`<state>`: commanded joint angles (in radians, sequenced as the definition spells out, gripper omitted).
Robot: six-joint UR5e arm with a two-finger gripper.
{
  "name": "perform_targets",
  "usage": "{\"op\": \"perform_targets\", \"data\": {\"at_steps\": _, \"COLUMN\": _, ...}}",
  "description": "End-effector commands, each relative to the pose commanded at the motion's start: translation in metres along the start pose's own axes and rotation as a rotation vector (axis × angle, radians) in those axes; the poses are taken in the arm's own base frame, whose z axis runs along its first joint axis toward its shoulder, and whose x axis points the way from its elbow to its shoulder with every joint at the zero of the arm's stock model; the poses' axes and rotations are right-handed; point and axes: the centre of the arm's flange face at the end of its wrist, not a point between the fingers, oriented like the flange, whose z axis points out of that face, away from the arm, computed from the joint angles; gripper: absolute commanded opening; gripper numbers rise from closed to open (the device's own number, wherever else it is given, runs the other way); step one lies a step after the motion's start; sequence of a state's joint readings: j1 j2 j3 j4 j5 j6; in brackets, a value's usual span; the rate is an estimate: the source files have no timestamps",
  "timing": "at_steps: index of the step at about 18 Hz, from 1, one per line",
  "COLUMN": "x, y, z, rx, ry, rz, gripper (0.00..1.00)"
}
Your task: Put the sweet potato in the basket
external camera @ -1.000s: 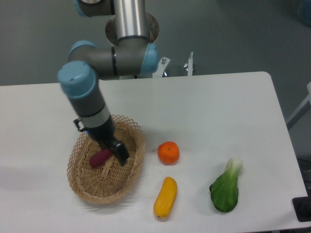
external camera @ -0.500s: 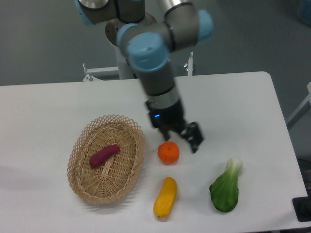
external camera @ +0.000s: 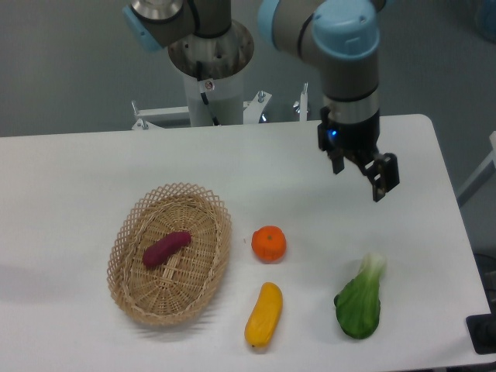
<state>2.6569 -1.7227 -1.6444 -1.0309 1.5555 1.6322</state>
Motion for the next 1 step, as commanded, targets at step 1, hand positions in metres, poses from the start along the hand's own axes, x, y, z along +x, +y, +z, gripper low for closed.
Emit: {"op": "perform_targets", "data": {"at_steps": 1, "x": 0.0001, "y": -0.0021, "z": -0.0003, "rx": 0.004, "ry": -0.002, "rz": 0.001, "gripper": 1.0}}
